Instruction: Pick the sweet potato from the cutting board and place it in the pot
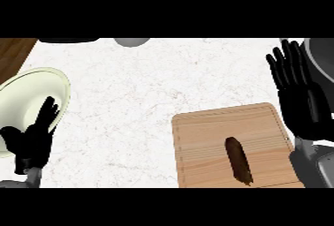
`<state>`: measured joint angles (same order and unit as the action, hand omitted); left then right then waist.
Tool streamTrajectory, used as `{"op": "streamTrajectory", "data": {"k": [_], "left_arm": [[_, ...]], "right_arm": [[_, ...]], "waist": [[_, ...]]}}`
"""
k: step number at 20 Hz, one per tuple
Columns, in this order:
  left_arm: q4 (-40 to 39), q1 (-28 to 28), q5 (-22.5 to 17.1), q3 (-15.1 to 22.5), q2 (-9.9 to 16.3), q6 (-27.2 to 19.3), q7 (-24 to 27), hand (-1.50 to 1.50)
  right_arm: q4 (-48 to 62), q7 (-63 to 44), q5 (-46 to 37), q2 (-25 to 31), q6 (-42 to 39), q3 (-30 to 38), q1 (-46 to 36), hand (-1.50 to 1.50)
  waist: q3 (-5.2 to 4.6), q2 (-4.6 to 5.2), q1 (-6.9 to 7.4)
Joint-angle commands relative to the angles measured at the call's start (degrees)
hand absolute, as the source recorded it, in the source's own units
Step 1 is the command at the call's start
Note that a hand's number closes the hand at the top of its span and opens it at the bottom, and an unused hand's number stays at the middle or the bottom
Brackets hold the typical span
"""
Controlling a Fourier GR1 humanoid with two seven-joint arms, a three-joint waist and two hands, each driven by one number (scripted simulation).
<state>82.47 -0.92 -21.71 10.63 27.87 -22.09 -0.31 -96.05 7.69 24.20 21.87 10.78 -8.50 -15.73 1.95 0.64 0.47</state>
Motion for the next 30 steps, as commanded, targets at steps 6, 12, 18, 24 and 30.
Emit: {"op": "streamTrajectory", "data": {"k": [6,12,18,24,30], "left_arm": [[5.18,-1.95,1.92,0.46,-3.19,-1.13,6.97,0.00],[7.32,0.55,2.83,3.01,-7.48,-2.34,10.28,0.00],[7.61,2.22,4.58,5.42,-9.50,-2.26,12.52,0.00],[9.36,2.27,5.93,6.51,-10.58,-4.19,11.34,0.00],[9.33,0.83,4.76,4.70,-8.31,-1.57,10.78,0.00]], "right_arm": [[-16.85,12.05,-22.46,20.11,-6.89,-1.66,-2.82,1.50],[-21.14,16.34,-41.29,18.62,12.64,1.06,18.35,-1.50],[-34.20,22.51,-57.59,13.87,21.06,-9.30,37.85,-1.50],[-34.67,9.64,-77.81,15.45,19.55,-7.34,51.46,-1.50],[-34.42,-4.21,-96.32,11.87,9.92,-7.74,59.22,-1.50]], "waist": [[-2.49,-3.79,-4.78],[-1.91,-2.13,-6.43],[-2.00,-1.58,-4.66],[-2.30,-1.29,-4.40],[-2.47,-0.77,-3.54]]}}
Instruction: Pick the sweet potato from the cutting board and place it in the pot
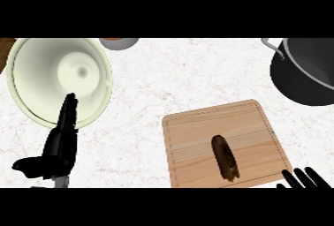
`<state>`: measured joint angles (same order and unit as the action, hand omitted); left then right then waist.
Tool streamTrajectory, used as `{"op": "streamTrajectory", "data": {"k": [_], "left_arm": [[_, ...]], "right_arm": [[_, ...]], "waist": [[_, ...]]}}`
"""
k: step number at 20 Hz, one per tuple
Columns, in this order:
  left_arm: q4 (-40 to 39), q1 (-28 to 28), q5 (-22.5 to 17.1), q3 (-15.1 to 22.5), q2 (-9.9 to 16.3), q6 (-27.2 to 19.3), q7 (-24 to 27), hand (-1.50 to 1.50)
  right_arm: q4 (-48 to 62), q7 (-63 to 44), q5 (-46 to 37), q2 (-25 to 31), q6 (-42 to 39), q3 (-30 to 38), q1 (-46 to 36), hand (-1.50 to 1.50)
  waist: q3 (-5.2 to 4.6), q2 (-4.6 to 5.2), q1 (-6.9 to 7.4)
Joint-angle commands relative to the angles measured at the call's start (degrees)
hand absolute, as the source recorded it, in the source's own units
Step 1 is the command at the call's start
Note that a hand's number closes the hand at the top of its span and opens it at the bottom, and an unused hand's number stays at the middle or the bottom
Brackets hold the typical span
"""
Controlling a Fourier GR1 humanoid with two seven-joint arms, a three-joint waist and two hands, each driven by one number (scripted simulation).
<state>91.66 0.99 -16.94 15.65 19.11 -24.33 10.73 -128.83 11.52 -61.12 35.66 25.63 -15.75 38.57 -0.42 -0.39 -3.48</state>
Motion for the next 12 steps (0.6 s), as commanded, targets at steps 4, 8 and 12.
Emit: {"op": "streamTrajectory", "data": {"k": [4,8,12], "left_arm": [[-0.34,-0.81,-0.33,0.69,-0.17,2.58,0.21,0.00],[-4.36,-3.99,1.63,0.92,-2.58,1.92,1.49,0.00],[-1.68,-3.00,0.69,-0.36,-1.19,3.50,-0.92,0.00]], "right_arm": [[-2.67,-16.64,-25.58,-10.72,-11.35,-9.17,4.74,-1.50],[2.69,-22.35,-35.74,-19.57,-18.80,-18.14,-1.80,-1.50],[6.45,-28.63,-42.84,-26.88,-26.52,-22.58,-6.28,-1.50]], "waist": [[0.14,0.40,2.60],[0.30,0.54,3.24],[0.35,0.45,3.61]]}}
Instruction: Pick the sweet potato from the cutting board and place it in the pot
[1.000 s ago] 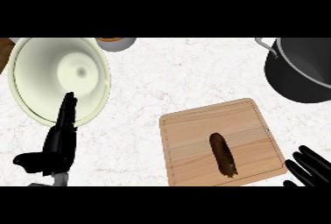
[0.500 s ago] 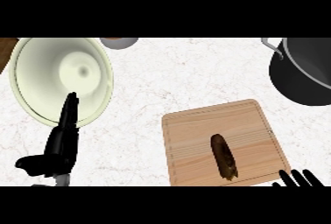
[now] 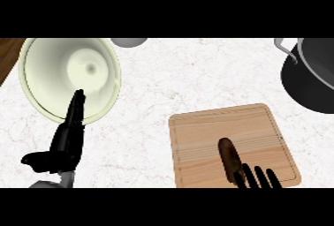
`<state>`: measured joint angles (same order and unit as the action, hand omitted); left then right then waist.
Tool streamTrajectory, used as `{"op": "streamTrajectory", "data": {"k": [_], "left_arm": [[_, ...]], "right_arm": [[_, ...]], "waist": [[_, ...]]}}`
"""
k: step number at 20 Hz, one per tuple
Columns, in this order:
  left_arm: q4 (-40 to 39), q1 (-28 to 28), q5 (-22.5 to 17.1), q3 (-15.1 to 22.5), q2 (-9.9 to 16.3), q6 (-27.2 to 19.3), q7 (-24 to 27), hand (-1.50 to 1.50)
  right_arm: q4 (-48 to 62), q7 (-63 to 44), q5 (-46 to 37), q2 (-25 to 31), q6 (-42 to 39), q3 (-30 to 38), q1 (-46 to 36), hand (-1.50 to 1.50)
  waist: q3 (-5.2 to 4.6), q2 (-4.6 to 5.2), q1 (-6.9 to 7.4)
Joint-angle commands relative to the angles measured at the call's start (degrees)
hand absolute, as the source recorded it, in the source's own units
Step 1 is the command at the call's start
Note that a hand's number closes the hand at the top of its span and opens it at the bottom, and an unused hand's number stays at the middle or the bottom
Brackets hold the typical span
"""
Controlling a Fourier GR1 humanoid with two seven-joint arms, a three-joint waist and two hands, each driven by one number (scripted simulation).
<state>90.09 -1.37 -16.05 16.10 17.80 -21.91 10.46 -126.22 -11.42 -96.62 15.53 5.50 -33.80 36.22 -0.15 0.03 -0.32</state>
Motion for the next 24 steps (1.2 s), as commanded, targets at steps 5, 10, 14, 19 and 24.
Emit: {"op": "streamTrajectory", "data": {"k": [5,10,14,19,24], "left_arm": [[-1.27,-2.41,0.44,-2.15,-1.43,1.46,-0.87,0.00],[3.49,0.71,2.18,-2.90,-1.67,1.88,-3.55,0.00],[-0.48,-0.37,5.07,-2.76,-4.73,3.06,-0.93,0.00],[-2.57,-0.92,6.69,-2.85,-6.97,2.99,-0.36,0.00],[0.95,2.02,7.01,-4.74,-6.43,5.08,-1.01,0.00]], "right_arm": [[13.40,-10.22,-9.09,-10.57,-7.82,-1.68,-9.12,-1.50],[16.34,-10.16,-5.43,-9.63,-8.45,0.30,-12.13,-1.50],[19.15,-9.50,-2.72,-7.40,-3.84,1.85,-12.68,-1.50],[23.35,-8.01,0.51,-6.81,-3.49,7.13,-18.31,-1.50],[22.02,-8.85,1.32,-7.02,-6.11,7.03,-19.74,-1.50]], "waist": [[0.14,-0.03,0.26],[0.16,-0.10,0.36],[0.15,-0.07,0.18],[0.16,-0.01,0.20],[0.15,-0.07,0.33]]}}
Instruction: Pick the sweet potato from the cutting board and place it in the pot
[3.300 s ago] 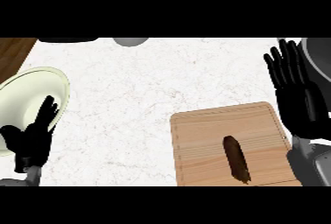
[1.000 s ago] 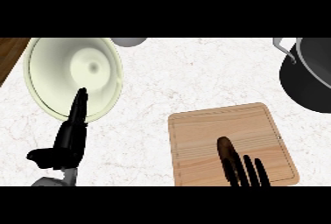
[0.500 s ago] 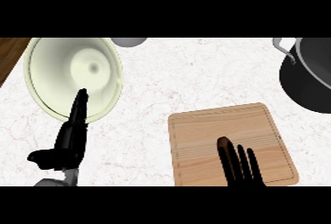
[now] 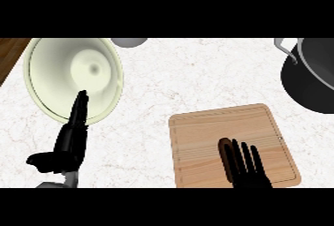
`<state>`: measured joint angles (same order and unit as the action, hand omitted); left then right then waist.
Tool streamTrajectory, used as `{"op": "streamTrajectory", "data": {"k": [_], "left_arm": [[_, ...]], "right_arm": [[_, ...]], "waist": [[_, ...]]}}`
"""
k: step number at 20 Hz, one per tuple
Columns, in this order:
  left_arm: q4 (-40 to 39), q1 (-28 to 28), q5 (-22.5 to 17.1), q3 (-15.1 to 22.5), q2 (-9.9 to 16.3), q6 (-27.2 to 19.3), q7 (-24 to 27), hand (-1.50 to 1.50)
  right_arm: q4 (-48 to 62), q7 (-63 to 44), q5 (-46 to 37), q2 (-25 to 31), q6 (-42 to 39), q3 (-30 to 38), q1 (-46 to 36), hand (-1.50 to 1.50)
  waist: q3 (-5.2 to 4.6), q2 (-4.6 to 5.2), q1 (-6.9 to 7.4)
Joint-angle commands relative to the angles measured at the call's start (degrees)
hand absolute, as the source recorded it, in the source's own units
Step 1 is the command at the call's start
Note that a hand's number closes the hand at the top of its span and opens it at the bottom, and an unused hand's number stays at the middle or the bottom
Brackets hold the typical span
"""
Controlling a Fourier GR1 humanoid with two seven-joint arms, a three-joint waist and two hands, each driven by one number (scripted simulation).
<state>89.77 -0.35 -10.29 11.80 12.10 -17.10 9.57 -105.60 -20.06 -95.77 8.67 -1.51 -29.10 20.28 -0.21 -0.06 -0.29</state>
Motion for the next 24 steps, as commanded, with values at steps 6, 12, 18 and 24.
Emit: {"op": "streamTrajectory", "data": {"k": [6,12,18,24], "left_arm": [[-0.32,-1.36,0.75,-2.33,0.10,1.77,-1.64,0.00],[-1.01,0.63,3.00,-1.23,-1.72,1.53,1.38,0.00],[1.13,0.73,4.35,0.22,-4.14,-0.49,-1.79,0.00],[0.86,-0.69,2.84,-0.27,-2.48,2.78,-0.79,0.00]], "right_arm": [[5.81,1.65,-3.07,3.58,9.44,1.49,-4.76,1.50],[4.64,2.09,-3.70,3.04,10.89,0.49,-6.98,1.50],[4.63,0.97,-6.50,2.81,15.30,-2.92,-3.83,1.50],[6.91,-7.43,7.97,-8.21,1.17,14.26,-17.39,1.50]], "waist": [[0.24,0.03,0.14],[0.21,0.03,0.21],[0.24,-0.06,0.18],[0.45,1.72,3.30]]}}
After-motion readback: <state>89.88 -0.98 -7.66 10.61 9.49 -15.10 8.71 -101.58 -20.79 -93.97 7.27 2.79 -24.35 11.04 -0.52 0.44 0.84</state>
